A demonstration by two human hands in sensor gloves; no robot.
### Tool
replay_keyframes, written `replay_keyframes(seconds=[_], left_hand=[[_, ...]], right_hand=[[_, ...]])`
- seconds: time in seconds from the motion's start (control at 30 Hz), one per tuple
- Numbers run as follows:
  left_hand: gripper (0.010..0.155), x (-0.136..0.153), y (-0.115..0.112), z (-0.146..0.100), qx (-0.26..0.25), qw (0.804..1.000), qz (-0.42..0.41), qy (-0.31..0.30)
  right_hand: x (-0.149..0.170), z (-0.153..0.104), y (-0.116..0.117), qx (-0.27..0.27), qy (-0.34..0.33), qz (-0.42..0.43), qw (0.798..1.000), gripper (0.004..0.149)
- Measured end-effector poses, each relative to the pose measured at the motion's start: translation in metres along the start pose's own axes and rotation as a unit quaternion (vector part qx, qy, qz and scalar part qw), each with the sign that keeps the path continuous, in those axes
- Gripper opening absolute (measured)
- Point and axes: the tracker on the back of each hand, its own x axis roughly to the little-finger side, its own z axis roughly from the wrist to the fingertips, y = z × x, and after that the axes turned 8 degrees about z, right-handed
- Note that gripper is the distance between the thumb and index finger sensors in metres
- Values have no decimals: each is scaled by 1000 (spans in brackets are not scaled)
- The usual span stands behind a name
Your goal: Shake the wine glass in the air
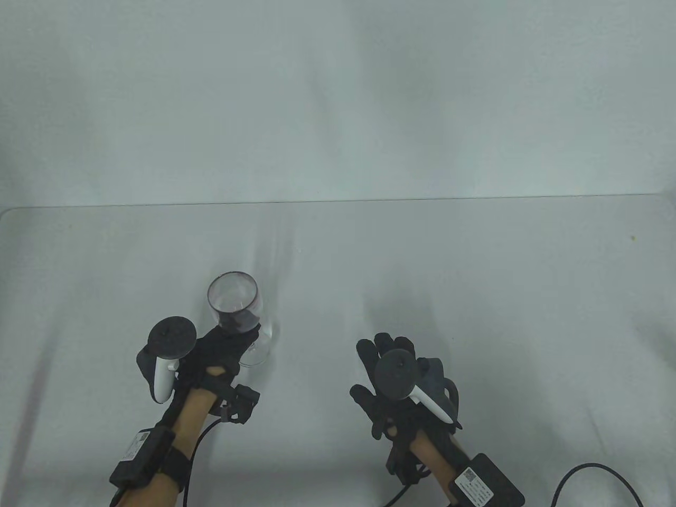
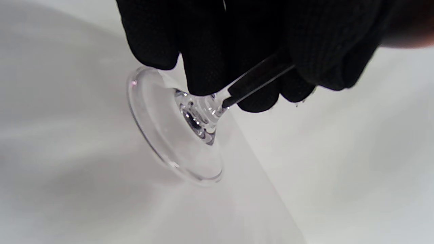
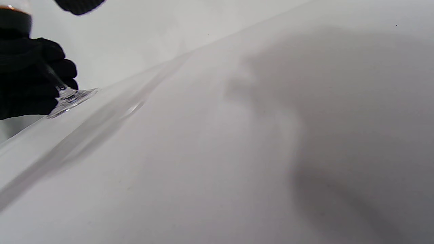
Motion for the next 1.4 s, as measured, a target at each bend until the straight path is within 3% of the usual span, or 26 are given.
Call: replay_keyframes(seconds=[0.4,0.67,1.2,1.4], left_hand=[[42,12,-1,63,-99,994,-14,52],[43,20,-7,84,-98,991,-16,86],[43,23,-19,87,-87,991,5,105],[55,21,-19,79,-71,992,0,101]], right_hand=[[2,2,-3,-4,1,18,1000,76],[2,3,-2,-11,0,19,1000,76],[1,4,-1,-22,2,12,1000,76],[1,4,-1,-22,3,13,1000,76]])
